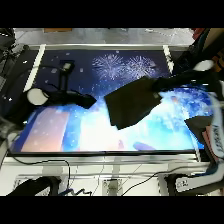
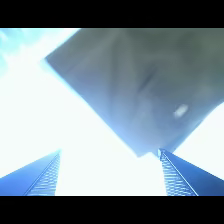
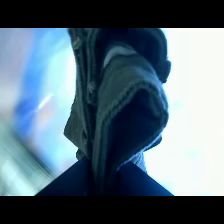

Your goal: Fold the clothes and pants, and hang the long-sleeved shirts on hangers.

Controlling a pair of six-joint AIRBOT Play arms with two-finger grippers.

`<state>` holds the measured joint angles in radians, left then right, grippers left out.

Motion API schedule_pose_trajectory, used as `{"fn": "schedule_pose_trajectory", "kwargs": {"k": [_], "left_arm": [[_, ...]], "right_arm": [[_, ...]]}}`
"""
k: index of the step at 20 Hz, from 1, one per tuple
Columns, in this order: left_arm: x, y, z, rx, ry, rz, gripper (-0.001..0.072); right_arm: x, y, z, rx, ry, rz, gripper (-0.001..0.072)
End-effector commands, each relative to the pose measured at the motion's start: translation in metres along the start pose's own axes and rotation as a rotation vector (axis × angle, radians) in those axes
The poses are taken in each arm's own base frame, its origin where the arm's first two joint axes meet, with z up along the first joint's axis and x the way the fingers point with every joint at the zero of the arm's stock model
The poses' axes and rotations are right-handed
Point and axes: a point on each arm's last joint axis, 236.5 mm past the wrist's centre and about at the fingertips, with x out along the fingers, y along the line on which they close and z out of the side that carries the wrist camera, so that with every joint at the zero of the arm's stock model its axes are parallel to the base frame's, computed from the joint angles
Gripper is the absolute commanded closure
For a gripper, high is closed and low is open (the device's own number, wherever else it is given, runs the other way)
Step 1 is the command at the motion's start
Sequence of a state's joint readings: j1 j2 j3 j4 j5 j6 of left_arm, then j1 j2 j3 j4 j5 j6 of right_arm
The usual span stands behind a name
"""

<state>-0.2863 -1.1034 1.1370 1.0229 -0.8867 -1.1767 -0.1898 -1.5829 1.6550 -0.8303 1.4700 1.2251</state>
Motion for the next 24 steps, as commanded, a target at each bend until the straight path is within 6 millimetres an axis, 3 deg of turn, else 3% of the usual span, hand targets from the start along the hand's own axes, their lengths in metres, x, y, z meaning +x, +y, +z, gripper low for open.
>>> {"fn": "schedule_pose_trajectory", "kwargs": {"k": [1,4,6,8,10,11,14,16,17,18,19,20,24], "left_arm": [[-0.050,0.002,0.036,0.107,-0.123,0.083,0.0014],[-0.066,-0.005,0.043,0.122,-0.162,0.084,0.0014],[-0.067,-0.005,0.043,0.123,-0.164,0.084,0.0014],[-0.066,-0.005,0.043,0.122,-0.162,0.084,0.0014],[-0.066,-0.005,0.043,0.122,-0.162,0.084,0.0014],[-0.066,-0.005,0.043,0.122,-0.162,0.084,0.0014],[-0.066,-0.005,0.043,0.121,-0.163,0.084,0.0014],[-0.066,-0.005,0.043,0.121,-0.163,0.084,0.0014],[-0.066,-0.005,0.043,0.121,-0.163,0.084,0.0014],[-0.066,-0.005,0.043,0.121,-0.163,0.084,0.0014],[-0.066,-0.005,0.043,0.121,-0.163,0.084,0.0014],[-0.066,-0.005,0.043,0.121,-0.163,0.084,0.0014],[-0.066,-0.005,0.043,0.121,-0.163,0.084,0.0014]], "right_arm": [[-0.142,-0.064,0.004,0.160,-0.272,-0.415,0.0655],[-0.248,-0.102,-0.036,0.371,-0.431,-0.685,0.0654],[-0.309,-0.119,-0.082,0.537,-0.506,-0.842,0.0655],[-0.362,-0.131,-0.132,0.744,-0.589,-0.984,0.0655],[-0.401,-0.136,-0.181,0.953,-0.674,-1.072,0.0655],[-0.411,-0.138,-0.205,1.060,-0.695,-1.085,0.0655],[-0.415,-0.135,-0.265,1.349,-0.683,-1.070,0.0655],[-0.418,-0.133,-0.284,1.446,-0.689,-1.068,0.0652],[-0.422,-0.135,-0.289,1.465,-0.706,-1.076,0.0586],[-0.426,-0.136,-0.291,1.485,-0.732,-1.082,0.0359],[-0.428,-0.138,-0.290,1.487,-0.751,-1.087,-0.0008],[-0.430,-0.139,-0.289,1.479,-0.759,-1.088,0.0030],[-0.438,-0.143,-0.284,1.452,-0.797,-1.104,0.0032]]}}
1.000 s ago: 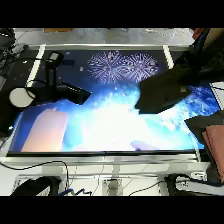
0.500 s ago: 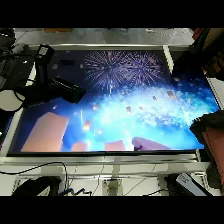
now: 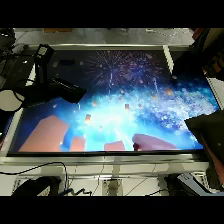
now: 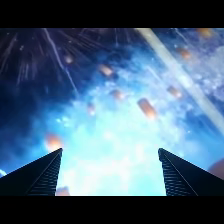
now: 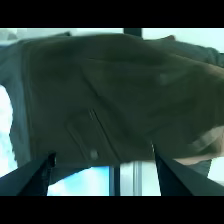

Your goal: Fold the clothes and pants, and hang the long-sleeved shirts on hangers.

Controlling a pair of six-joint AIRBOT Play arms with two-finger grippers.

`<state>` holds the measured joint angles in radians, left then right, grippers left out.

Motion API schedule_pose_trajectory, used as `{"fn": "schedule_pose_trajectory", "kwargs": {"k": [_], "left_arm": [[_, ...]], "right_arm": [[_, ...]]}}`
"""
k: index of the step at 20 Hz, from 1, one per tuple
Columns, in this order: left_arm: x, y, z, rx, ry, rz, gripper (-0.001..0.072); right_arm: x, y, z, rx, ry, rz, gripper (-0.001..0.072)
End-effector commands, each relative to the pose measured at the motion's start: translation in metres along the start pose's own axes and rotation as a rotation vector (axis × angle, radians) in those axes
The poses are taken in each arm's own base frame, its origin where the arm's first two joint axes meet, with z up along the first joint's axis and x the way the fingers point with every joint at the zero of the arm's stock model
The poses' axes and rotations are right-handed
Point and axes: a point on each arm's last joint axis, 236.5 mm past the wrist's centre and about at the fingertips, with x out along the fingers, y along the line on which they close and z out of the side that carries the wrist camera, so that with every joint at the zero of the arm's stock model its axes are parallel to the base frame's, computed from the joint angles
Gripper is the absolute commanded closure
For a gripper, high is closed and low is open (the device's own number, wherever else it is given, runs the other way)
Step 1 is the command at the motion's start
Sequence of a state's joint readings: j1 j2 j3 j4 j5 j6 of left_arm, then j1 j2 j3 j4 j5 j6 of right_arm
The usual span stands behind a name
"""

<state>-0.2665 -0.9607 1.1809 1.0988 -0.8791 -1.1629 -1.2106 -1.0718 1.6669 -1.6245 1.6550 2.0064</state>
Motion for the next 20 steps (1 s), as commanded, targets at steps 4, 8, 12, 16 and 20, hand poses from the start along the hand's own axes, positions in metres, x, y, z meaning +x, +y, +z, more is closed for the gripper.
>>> {"fn": "schedule_pose_trajectory", "kwargs": {"k": [4,8,12,16,20], "left_arm": [[-0.001,0.000,0.001,0.001,-0.002,0.001,0.0014],[-0.001,0.000,0.001,0.001,-0.002,0.001,0.0014],[-0.001,0.000,0.001,0.001,-0.002,0.001,0.0014],[-0.001,0.000,0.001,0.001,-0.002,0.001,0.0014],[-0.001,0.000,0.001,0.001,-0.002,0.001,0.0014]], "right_arm": [[-0.002,0.028,0.009,-0.044,-0.034,0.124,0.0528],[-0.022,0.119,-0.026,-0.310,0.036,0.491,0.0654],[-0.060,0.201,-0.119,-0.889,0.040,0.714,0.0654],[-0.086,0.235,-0.199,-1.300,-0.025,0.751,0.0655],[-0.077,0.233,-0.187,-1.330,-0.166,0.509,0.0655]]}}
